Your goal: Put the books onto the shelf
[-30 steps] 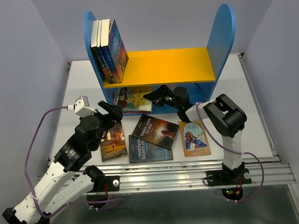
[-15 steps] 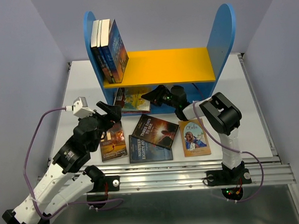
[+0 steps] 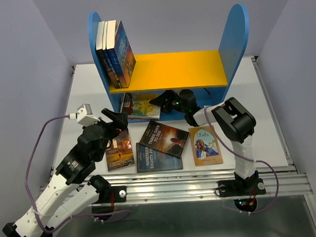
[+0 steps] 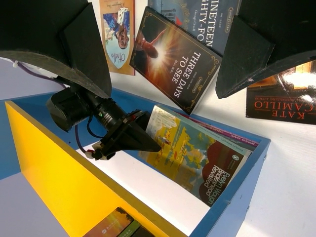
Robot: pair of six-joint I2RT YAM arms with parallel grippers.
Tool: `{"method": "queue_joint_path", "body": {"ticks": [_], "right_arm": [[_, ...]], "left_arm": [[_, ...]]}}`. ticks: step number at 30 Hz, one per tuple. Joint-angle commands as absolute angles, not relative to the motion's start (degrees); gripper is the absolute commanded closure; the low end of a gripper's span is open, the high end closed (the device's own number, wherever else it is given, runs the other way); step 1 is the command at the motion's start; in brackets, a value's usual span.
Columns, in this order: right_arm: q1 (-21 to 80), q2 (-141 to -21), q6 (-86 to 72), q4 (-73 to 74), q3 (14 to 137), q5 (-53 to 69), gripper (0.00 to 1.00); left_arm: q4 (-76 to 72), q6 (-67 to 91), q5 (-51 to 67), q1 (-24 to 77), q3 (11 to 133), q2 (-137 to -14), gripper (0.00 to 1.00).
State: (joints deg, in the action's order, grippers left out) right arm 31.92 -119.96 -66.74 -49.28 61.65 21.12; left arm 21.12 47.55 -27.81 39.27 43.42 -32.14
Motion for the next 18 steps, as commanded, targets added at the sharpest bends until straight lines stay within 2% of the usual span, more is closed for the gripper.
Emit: {"method": "queue_joint_path", "body": {"ticks": [1,9,18], "right_arm": [[31.4,-114.5,-63.6,-48.9,62.4,16.6,0.37],[31.4,-111.2,-60.3,-41.1,62.1,11.3,0.3],[31.4,-109.3,-57.6,-34.3,61.7,6.4,0.28]], "left_arm": [[20.2,47.9,-27.7,39.0,41.8,-31.3,0.01],[20.1,48.3,-27.2,39.0,40.9,-30.9,0.01],[20.7,48.3,-27.8,39.0,40.9,-30.7,0.01]]}}
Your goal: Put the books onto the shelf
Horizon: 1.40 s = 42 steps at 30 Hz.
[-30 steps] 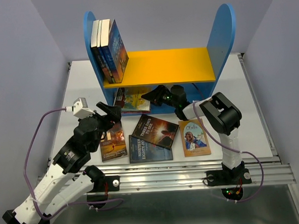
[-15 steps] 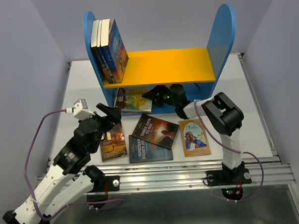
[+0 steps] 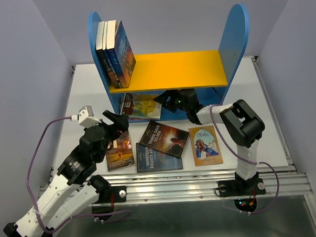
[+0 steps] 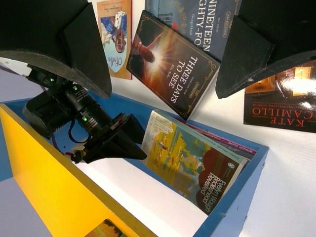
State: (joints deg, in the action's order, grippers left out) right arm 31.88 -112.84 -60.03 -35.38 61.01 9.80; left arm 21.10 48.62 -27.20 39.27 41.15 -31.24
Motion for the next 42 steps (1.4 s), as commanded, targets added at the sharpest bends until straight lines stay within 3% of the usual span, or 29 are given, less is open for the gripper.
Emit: {"method": "queue_joint_path", "body": {"ticks": [1,9,17,27,42], "right_arm": [[31.4,-108.9,-57.7,-34.0,61.6,6.3,0.28],[31.4,-106.5,-56.3,-31.3,60.0,4.0,0.3],[31.9,-106.9,-57.0,-33.6,59.5,7.6,0.48],[32.4,-108.4,-56.3,-33.8,61.7,8.3,0.61],[32.4,-111.1,-57.1,-37.5,64.2,10.2,0.65]], "left_arm": [[20.8,48.3,-27.9,39.0,40.8,-30.7,0.01],[21.8,48.9,-28.5,39.0,40.5,-30.7,0.01],[21.5,49.3,-28.5,39.0,39.2,-30.8,0.01],[21.1,49.6,-28.2,39.0,38.1,-30.2,0.01],[21.8,50.2,-28.8,39.0,37.5,-29.6,0.01]]}}
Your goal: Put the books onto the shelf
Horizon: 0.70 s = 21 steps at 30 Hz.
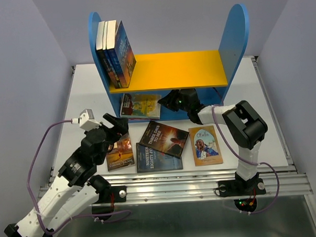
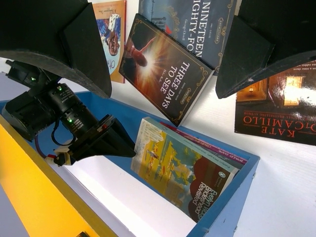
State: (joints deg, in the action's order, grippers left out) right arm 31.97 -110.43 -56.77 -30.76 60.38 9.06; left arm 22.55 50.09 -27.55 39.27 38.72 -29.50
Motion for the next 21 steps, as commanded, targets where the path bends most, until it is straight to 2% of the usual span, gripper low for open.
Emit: {"method": "queue_joint_path", "body": {"ticks": [1,21], "right_arm": [[32.4,-111.2,-57.1,-38.8,64.2,10.3,0.65],[33.0,-114.3,-59.1,-45.0,66.8,10.8,0.66]], "left_arm": [[21.8,50.2,-28.9,39.0,37.5,-29.9,0.01],[21.8,50.8,-29.4,39.0,36.7,-29.3,0.01]]}}
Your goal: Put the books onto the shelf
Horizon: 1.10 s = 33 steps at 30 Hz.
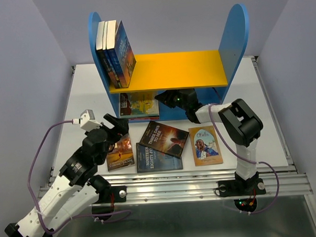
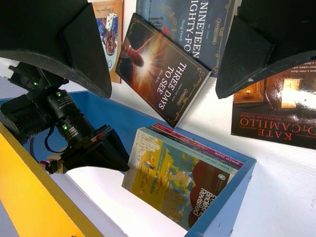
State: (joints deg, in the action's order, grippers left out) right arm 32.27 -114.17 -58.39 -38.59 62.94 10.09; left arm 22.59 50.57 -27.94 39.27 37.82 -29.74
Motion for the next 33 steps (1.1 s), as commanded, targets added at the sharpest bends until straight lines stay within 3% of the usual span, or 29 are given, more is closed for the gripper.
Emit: {"method": "queue_joint_path", "body": {"ticks": [1,8,14,18,24,26,33], "right_arm": [[33.0,-114.3,-59.2,-44.7,66.8,10.8,0.65],[33.0,-114.3,-59.5,-42.8,66.0,9.4,0.63],[33.0,-113.0,-59.0,-41.9,64.5,7.6,0.52],[33.0,-111.9,-58.0,-40.4,63.7,6.9,0.34],[33.0,-109.5,-56.4,-39.4,61.2,6.9,0.17],[33.0,-108.1,-55.5,-38.5,59.8,7.5,0.0],[37.7,-102.6,-47.3,-31.3,56.0,2.9,0.0]], "left_arm": [[21.9,50.7,-29.4,39.0,36.7,-29.3,0.01],[22.2,51.0,-29.4,39.0,36.7,-29.3,0.01],[22.4,51.2,-29.4,39.0,36.8,-29.2,0.01],[22.7,51.3,-29.2,39.0,36.7,-28.9,0.01],[23.2,51.8,-28.7,39.0,36.3,-28.2,0.01],[23.5,51.9,-28.5,39.0,36.3,-28.0,0.01],[24.7,52.8,-27.2,39.0,35.3,-27.6,0.01]]}}
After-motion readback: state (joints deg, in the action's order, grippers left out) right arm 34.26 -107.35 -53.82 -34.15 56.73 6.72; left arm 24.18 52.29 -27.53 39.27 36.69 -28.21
